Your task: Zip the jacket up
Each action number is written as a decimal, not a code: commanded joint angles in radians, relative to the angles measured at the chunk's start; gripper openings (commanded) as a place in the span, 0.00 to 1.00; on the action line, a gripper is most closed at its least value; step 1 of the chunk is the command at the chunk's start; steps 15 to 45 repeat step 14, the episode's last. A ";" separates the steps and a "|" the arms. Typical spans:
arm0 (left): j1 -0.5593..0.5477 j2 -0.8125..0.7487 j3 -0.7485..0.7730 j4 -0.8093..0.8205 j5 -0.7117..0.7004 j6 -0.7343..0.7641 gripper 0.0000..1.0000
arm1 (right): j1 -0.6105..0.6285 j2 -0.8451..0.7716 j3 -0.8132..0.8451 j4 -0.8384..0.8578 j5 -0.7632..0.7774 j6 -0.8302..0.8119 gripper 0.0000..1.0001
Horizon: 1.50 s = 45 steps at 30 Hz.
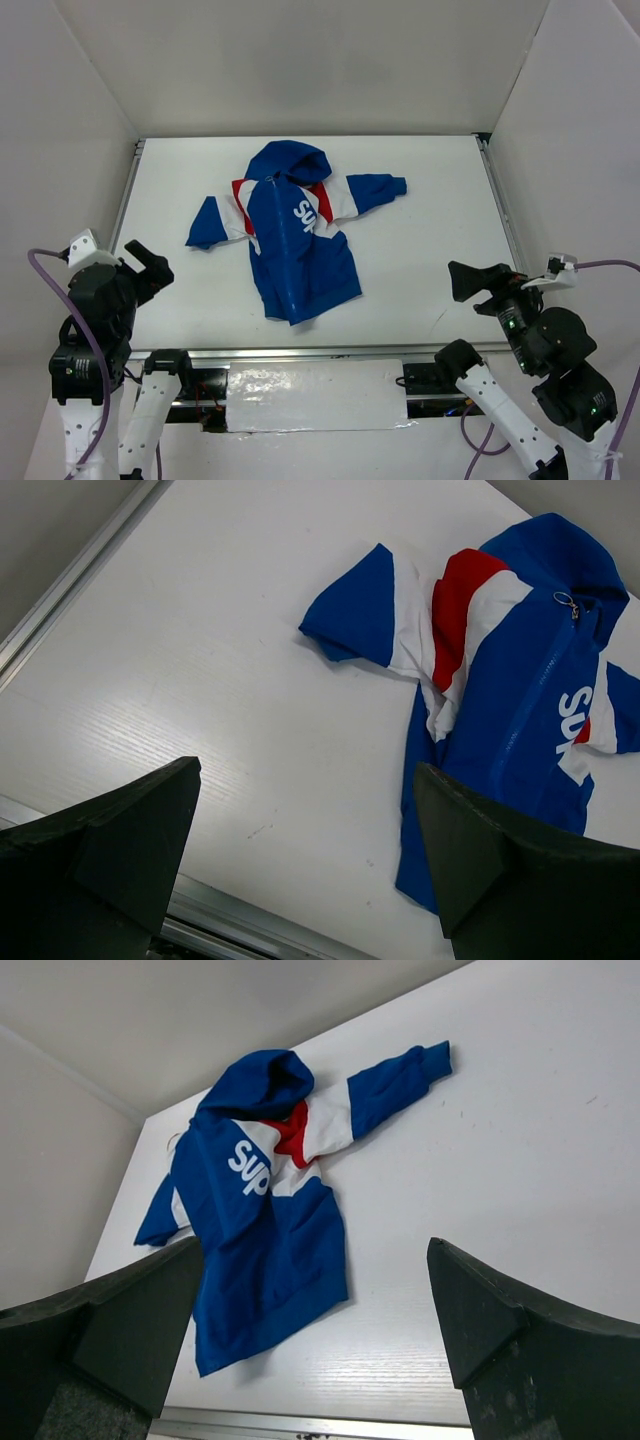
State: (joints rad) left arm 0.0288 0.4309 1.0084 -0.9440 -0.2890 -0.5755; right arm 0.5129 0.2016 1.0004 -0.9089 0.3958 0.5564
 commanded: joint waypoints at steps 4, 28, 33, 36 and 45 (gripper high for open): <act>-0.004 0.011 0.025 0.031 0.007 0.025 1.00 | 0.007 0.035 -0.005 0.028 -0.026 -0.010 1.00; -0.003 0.005 0.025 0.033 0.008 0.026 0.99 | 0.009 0.039 -0.009 0.036 -0.038 0.000 1.00; -0.003 0.005 0.025 0.033 0.008 0.026 0.99 | 0.009 0.039 -0.009 0.036 -0.038 0.000 1.00; -0.003 0.005 0.025 0.033 0.008 0.026 0.99 | 0.009 0.039 -0.009 0.036 -0.038 0.000 1.00; -0.003 0.005 0.025 0.033 0.008 0.026 0.99 | 0.009 0.039 -0.009 0.036 -0.038 0.000 1.00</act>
